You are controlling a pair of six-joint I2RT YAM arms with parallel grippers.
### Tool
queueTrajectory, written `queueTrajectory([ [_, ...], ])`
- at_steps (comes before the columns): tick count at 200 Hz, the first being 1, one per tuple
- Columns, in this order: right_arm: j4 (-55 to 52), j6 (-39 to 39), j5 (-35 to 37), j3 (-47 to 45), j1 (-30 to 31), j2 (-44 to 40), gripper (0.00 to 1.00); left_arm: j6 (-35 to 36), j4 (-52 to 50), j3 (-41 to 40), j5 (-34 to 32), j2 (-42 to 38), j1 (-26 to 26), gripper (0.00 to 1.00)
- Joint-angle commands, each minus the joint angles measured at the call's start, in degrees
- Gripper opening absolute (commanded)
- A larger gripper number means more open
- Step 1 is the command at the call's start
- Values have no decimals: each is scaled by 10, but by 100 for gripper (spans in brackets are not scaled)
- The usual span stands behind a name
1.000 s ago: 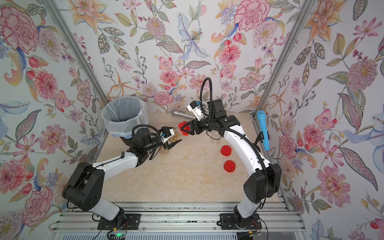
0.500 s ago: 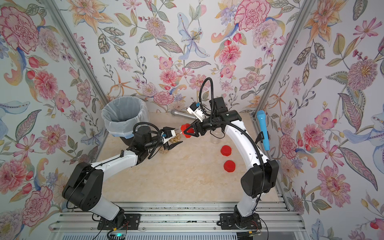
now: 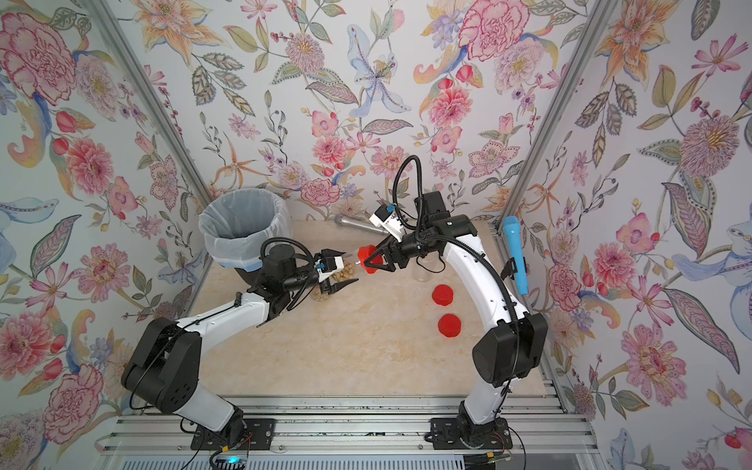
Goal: Empty moldy peanuts from jars
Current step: Unscrew the lid from the jar.
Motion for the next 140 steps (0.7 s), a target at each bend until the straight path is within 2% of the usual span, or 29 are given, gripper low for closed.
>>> queueTrajectory([
  [1, -35, -18, -25, 26, -1, -11, 67, 3, -48, 3, -27, 9, 37, 22],
  [39, -33, -3, 19, 37, 22, -6, 75, -6, -40, 2, -26, 11, 37, 22],
  [74, -33, 8, 26, 57, 30, 7, 75, -4, -37, -1, -28, 10, 37, 22],
  [106, -24, 35, 54, 69, 29, 11, 85, -4, -29, -7, -40, 5, 37, 23],
  [140, 36, 69, 49, 22, 20, -24, 91, -4, -20, -12, -45, 3, 37, 23],
])
